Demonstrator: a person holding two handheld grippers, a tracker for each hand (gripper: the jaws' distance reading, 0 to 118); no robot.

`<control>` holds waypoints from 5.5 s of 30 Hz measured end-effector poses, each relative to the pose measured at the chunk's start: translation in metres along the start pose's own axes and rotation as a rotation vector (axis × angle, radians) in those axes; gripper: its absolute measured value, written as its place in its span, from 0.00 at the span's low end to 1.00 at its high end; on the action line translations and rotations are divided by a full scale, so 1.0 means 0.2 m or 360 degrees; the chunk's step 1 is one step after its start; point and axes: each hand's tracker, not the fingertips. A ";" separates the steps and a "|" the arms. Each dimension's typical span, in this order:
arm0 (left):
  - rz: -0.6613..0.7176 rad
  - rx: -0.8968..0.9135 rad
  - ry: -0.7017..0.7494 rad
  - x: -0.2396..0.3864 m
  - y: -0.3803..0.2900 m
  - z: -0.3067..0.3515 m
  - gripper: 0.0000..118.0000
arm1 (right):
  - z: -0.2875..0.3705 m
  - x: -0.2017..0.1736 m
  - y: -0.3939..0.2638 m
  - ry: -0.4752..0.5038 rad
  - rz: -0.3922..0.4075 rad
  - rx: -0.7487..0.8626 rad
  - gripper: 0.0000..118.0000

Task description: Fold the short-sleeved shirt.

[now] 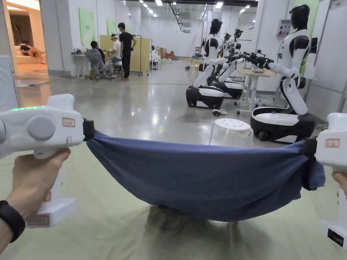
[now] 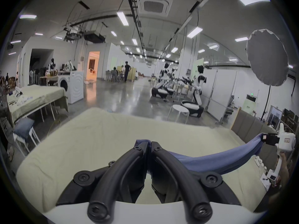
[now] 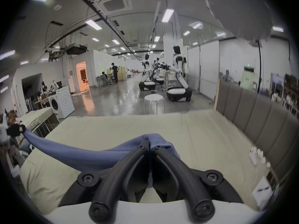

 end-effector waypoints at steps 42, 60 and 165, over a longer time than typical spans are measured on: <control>-0.0143 0.0336 -0.0030 0.14 -1.07 1.37 0.46 | 1.23 0.00 -1.20 0.0168 0.0040 0.0244 0.74; 0.0063 -0.0187 0.0006 -0.19 -1.20 1.26 0.03 | 1.17 -0.16 -1.24 0.0240 0.0177 0.0184 0.00; -0.0242 0.0398 0.0050 0.42 0.89 -0.05 0.06 | 0.14 0.09 1.32 -0.0194 -0.0069 0.0460 0.00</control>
